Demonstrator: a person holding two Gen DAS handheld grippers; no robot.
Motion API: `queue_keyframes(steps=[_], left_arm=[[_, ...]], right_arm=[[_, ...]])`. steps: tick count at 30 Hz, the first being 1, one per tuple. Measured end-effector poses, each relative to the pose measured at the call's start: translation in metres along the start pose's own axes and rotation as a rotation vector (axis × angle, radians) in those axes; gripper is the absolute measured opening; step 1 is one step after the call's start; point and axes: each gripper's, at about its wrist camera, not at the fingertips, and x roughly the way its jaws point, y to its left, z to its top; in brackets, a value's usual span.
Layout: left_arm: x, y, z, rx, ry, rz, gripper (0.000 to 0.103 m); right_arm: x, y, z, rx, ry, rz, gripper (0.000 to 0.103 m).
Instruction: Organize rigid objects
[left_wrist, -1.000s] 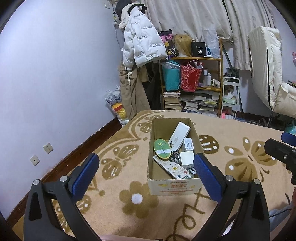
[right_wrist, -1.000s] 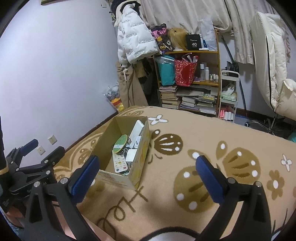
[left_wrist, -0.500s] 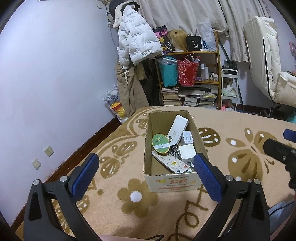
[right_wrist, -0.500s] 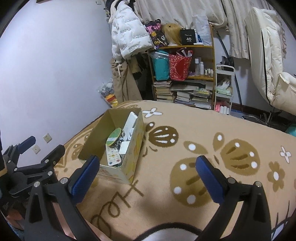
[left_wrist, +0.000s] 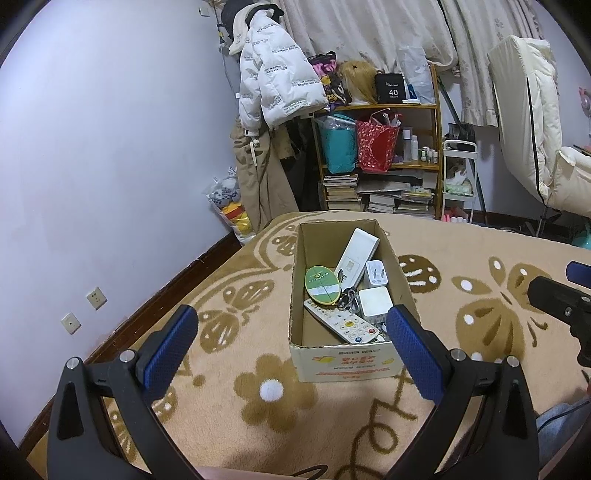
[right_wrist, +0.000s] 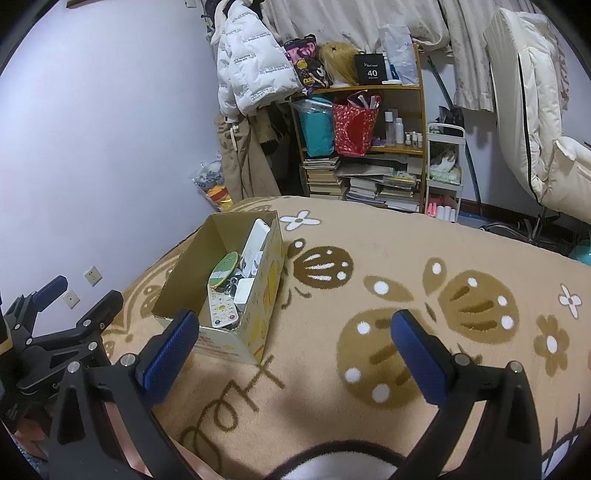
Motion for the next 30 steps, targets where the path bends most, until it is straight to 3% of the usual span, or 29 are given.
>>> queue_keyframes(steps=[30], left_arm=[[-0.0022,0.0022,-0.0023,-0.032,-0.007,-0.013,0.101]], right_arm=[[0.0056,-0.0027,-0.0037,-0.013,0.020,0.001,0.103]])
